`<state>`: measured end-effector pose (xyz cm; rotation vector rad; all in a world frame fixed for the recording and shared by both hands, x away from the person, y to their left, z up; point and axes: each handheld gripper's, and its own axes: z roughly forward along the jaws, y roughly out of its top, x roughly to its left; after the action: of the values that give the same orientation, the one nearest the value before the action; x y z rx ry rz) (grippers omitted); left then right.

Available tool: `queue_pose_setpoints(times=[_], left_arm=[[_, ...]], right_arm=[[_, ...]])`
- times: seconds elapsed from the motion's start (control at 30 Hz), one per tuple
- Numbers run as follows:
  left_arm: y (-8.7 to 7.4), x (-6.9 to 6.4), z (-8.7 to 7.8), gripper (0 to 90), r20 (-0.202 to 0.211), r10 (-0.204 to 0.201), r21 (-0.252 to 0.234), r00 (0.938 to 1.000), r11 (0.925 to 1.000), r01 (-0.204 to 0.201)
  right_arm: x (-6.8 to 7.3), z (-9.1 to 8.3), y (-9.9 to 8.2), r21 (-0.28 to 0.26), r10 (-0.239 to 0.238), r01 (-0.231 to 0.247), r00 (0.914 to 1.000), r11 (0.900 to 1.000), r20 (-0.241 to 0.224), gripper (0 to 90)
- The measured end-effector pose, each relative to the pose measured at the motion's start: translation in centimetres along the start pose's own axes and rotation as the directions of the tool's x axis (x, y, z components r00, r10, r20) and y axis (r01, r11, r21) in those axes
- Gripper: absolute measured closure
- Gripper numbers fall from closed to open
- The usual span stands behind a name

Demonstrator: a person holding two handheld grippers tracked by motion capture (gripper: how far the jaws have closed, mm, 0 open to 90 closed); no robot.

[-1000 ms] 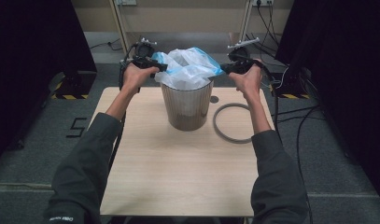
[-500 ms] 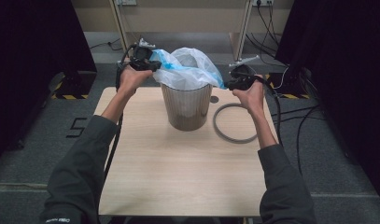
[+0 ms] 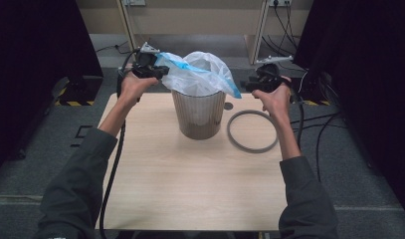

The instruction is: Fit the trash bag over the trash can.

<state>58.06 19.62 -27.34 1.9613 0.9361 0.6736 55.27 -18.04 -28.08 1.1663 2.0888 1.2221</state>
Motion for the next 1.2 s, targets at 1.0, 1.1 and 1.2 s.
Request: queue_pose_setpoints(times=[1.0,1.1,1.2], left_arm=[[2.4,-1.3,0.5,34.6,0.128,-0.271,-0.042,0.9539,0.9595,0.278],[2.8,-2.1,0.8,33.8,0.154,-0.279,-0.029,0.948,0.9577,0.286],[3.0,-2.9,1.3,33.8,0.152,-0.26,-0.005,0.9537,0.9647,0.263]], right_arm=[[9.6,0.6,0.5,0.007,-0.252,0.263,0.932,0.9647,-0.26,90.0],[10.2,0.3,0.0,0.0,-0.268,0.277,0.9274,0.9608,-0.261,90.0],[10.7,0.2,-0.4,-0.004,-0.279,0.289,0.9224,0.9574,-0.267,90.0]])
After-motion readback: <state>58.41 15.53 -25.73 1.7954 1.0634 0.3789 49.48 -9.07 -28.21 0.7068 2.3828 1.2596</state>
